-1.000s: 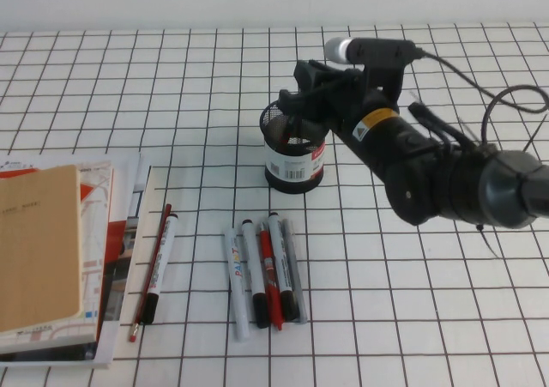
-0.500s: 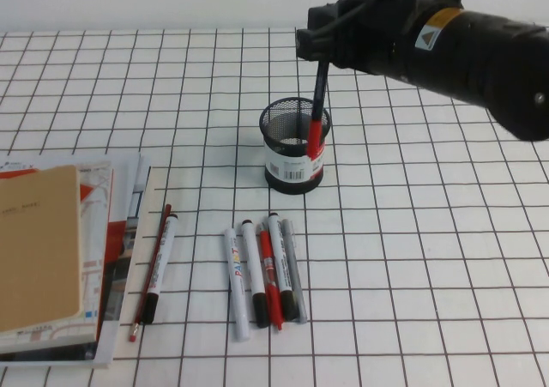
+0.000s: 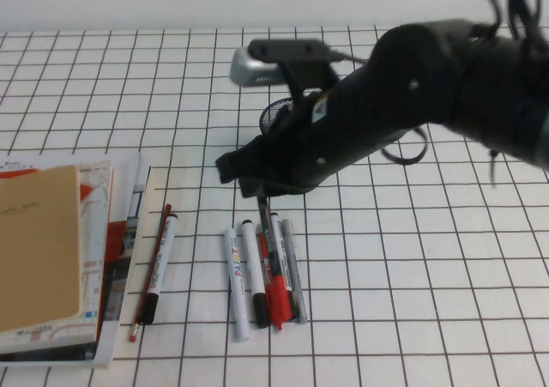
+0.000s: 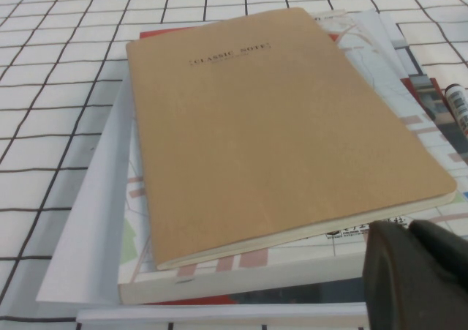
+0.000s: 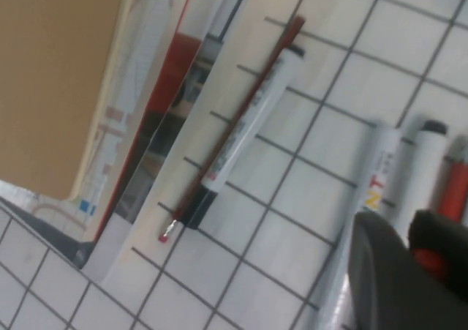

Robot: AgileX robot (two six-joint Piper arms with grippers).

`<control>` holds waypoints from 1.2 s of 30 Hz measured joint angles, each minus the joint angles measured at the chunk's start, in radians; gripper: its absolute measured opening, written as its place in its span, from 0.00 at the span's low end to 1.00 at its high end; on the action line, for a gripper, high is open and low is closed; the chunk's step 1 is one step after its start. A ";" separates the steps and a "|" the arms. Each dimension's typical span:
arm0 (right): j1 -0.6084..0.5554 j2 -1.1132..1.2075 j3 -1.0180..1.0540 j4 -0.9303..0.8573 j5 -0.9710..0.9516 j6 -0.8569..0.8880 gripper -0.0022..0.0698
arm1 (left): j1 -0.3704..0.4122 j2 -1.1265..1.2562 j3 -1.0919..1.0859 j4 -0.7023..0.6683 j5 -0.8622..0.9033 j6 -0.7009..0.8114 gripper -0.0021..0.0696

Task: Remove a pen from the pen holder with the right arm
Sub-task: 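Take a marker out of the pen holder and lay it on the table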

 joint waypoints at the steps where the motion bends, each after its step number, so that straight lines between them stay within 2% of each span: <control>1: 0.009 0.021 -0.009 0.016 0.000 0.000 0.09 | 0.000 0.000 0.000 0.000 0.000 0.000 0.02; 19: 0.039 0.449 -0.348 0.151 0.035 -0.017 0.09 | 0.000 0.000 0.000 0.000 0.000 0.000 0.02; 36: 0.003 0.556 -0.411 0.181 0.018 -0.013 0.11 | 0.000 0.000 0.000 0.000 0.000 0.000 0.02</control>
